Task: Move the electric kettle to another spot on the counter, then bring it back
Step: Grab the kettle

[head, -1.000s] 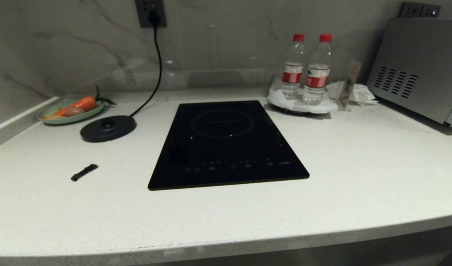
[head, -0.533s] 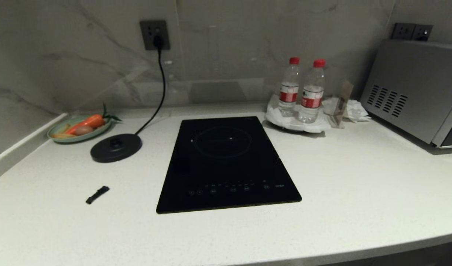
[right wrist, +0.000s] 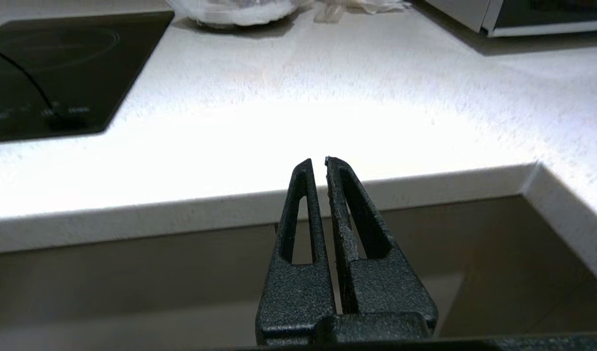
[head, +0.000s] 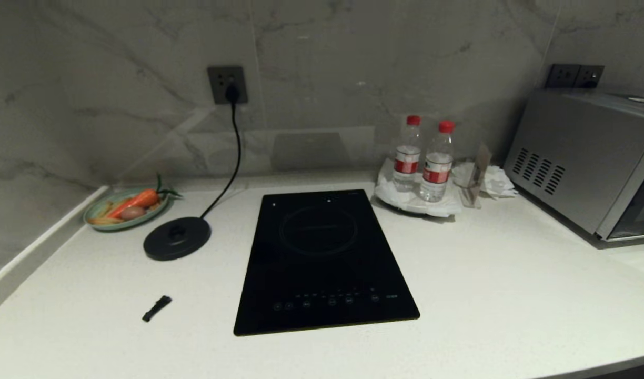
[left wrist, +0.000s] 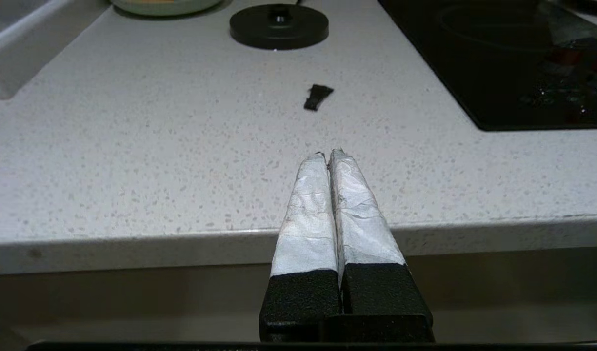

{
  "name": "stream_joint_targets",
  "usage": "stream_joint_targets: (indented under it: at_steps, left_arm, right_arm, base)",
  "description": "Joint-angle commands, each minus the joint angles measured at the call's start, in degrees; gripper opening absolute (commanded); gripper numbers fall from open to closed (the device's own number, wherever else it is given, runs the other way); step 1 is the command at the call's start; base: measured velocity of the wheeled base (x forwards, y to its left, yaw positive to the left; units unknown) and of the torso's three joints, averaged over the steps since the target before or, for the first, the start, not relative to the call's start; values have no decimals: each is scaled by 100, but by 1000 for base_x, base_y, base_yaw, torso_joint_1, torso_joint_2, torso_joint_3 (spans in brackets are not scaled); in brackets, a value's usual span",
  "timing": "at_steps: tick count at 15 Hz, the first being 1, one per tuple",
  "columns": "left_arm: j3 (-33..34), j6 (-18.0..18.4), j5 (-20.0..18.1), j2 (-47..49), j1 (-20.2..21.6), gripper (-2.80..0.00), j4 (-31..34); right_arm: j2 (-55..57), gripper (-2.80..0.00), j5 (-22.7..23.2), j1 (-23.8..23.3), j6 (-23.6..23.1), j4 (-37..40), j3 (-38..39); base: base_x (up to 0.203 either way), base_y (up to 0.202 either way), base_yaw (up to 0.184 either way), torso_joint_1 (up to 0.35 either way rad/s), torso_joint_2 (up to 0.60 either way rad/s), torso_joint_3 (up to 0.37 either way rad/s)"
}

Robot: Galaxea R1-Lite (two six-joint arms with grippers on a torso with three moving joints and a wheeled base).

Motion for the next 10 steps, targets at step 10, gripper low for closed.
stream_joint_targets:
  at_steps: [10]
  left_arm:
    - [2,-2,2,0,1,-280,1]
  right_arm:
    - [0,-280,3,0,-2,-3,0]
  base:
    - [0,0,0,193,-532,-342]
